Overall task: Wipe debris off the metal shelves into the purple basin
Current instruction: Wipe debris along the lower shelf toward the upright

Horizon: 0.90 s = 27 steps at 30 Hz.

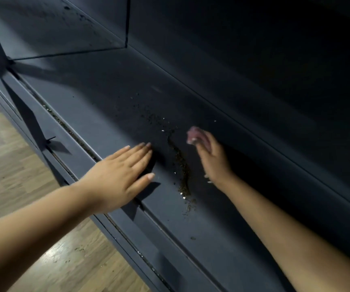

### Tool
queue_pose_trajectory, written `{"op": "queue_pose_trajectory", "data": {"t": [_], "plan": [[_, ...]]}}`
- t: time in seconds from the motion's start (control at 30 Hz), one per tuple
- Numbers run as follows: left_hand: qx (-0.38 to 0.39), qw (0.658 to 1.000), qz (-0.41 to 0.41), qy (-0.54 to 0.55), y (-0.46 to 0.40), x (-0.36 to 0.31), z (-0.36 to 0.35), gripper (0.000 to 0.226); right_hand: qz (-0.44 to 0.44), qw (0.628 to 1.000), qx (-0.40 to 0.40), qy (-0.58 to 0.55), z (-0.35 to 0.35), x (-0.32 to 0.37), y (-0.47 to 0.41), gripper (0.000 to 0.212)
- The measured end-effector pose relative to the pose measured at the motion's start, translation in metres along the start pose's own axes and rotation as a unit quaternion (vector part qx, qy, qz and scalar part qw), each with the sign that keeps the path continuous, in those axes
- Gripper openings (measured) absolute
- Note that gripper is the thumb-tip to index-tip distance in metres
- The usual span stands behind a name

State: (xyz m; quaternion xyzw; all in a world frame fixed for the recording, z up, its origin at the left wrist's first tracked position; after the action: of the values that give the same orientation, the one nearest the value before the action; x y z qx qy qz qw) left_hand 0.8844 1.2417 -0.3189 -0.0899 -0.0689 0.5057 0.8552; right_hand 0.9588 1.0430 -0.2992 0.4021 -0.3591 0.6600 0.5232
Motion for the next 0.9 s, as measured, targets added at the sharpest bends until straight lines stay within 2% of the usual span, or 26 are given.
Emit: {"op": "queue_pose_trajectory", "data": {"t": [0.07, 0.1, 0.17, 0.23, 0.3, 0.43, 0.63, 0.77, 0.83, 0.9], "plan": [[-0.006, 1.0, 0.013, 0.021, -0.002, 0.017, 0.005, 0.085, -0.02, 0.996, -0.084, 0.002, 0.038, -0.013, 0.007, 0.025], [0.017, 0.999, 0.016, 0.031, 0.002, 0.025, 0.001, 0.09, -0.033, 0.992, -0.122, 0.02, 0.058, -0.021, 0.01, 0.024], [0.042, 0.998, 0.031, 0.03, 0.006, 0.031, -0.001, 0.09, -0.092, 0.976, -0.171, 0.098, 0.086, -0.042, 0.007, 0.024], [0.033, 0.999, 0.041, 0.004, 0.008, 0.029, 0.0, 0.078, -0.163, 0.957, -0.182, 0.16, 0.098, -0.06, 0.0, 0.035], [0.012, 0.998, 0.056, -0.001, 0.01, 0.031, -0.004, 0.071, -0.17, 0.947, -0.176, 0.206, 0.098, -0.063, -0.011, 0.045], [-0.01, 0.999, 0.049, 0.016, 0.009, 0.032, -0.004, 0.07, -0.18, 0.945, -0.189, 0.199, 0.089, -0.058, -0.043, 0.04], [-0.016, 0.998, 0.048, 0.036, 0.009, 0.035, -0.007, 0.071, -0.168, 0.973, -0.083, 0.137, 0.041, -0.024, -0.087, 0.032], [-0.015, 0.997, 0.052, 0.047, 0.01, 0.035, -0.006, 0.071, -0.043, 0.997, 0.023, 0.061, -0.025, 0.007, -0.096, 0.026], [-0.016, 0.998, 0.053, 0.044, 0.009, 0.035, -0.006, 0.071, -0.019, 0.997, 0.069, 0.029, -0.048, 0.016, -0.091, 0.017], [-0.014, 0.997, 0.053, 0.045, 0.009, 0.035, -0.006, 0.071, 0.003, 0.994, 0.113, 0.006, -0.061, 0.022, -0.082, 0.02]]}}
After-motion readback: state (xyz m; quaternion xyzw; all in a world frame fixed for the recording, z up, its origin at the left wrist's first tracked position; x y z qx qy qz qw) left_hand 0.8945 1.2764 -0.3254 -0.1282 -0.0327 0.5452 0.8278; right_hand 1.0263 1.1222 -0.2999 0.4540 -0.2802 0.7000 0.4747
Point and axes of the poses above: each hand's wrist, its own y-axis away from the middle knuckle, its own z-axis out of the back of the hand, x = y × z, the point moved 4 cm from there along -y, towards the middle knuckle, and after that the axes turned 4 degrees about x, right-handed, at the moved point
